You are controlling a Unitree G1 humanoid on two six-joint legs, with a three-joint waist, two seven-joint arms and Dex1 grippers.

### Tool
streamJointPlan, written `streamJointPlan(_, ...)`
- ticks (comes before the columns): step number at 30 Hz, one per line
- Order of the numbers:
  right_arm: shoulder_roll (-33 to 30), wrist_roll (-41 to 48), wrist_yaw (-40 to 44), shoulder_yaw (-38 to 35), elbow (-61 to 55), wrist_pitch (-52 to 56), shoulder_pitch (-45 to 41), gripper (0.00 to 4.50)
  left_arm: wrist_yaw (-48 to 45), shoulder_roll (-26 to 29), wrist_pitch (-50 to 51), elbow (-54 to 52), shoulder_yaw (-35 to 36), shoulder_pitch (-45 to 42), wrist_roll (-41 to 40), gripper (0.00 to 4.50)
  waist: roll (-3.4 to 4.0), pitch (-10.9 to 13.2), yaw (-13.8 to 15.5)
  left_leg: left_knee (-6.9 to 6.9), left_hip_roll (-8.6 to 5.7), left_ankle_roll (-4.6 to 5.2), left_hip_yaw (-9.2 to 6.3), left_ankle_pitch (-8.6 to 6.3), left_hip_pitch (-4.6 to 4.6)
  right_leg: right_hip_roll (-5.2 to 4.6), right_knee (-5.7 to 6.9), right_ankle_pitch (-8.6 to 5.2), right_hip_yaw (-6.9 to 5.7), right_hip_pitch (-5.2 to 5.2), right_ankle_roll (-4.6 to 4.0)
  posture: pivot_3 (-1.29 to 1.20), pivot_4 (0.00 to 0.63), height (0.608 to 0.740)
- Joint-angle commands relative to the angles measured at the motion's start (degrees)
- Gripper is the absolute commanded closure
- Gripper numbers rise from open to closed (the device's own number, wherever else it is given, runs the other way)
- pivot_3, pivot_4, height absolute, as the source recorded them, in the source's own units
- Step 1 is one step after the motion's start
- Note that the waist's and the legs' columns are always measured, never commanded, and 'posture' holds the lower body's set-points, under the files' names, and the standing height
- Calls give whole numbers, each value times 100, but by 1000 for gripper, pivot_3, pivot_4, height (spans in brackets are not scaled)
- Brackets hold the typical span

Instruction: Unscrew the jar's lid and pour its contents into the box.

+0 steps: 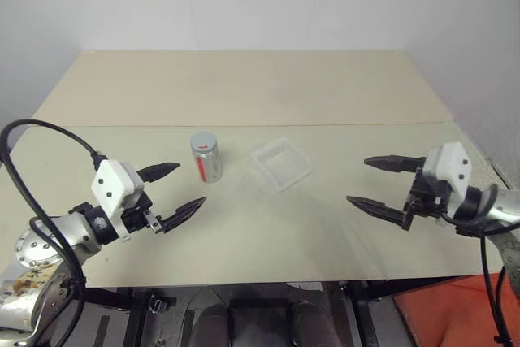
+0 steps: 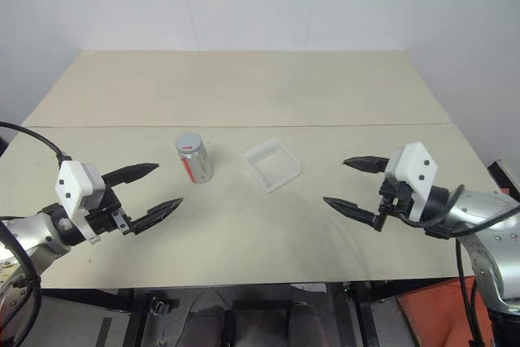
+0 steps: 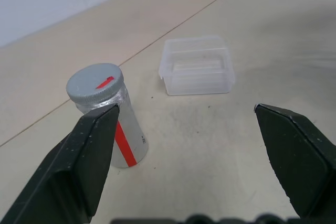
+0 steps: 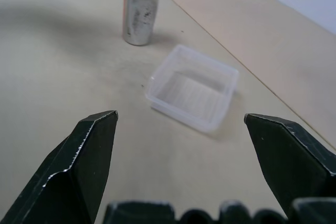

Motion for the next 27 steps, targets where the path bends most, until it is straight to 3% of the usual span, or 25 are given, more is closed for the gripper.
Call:
streamJointPlan(1, -8, 63, 26, -88, -102, -76, -39, 0, 55, -31, -143, -121, 128, 53, 47, 29, 0, 0, 23, 0, -1, 0, 0, 0, -3, -1, 0, 0, 0, -1, 0, 0, 150, 740)
streamJointPlan(17, -64, -73, 45, 152, -27, -30, -257, 0, 100, -63, -220, 89, -75, -261, 252, 29, 0, 0, 38, 2, -1, 0, 0, 0, 3, -1, 2, 1, -1, 5, 0, 0, 150, 740)
streamJointPlan(27, -106, -134, 101, 159, -51, -83, -215, 0, 1695, -1551, -478, 629, -912, -379, 1254, 29, -1, 0, 41, 3, -3, 0, -2, 0, -1, -2, 2, 3, 0, 4, 1, 0, 150, 740)
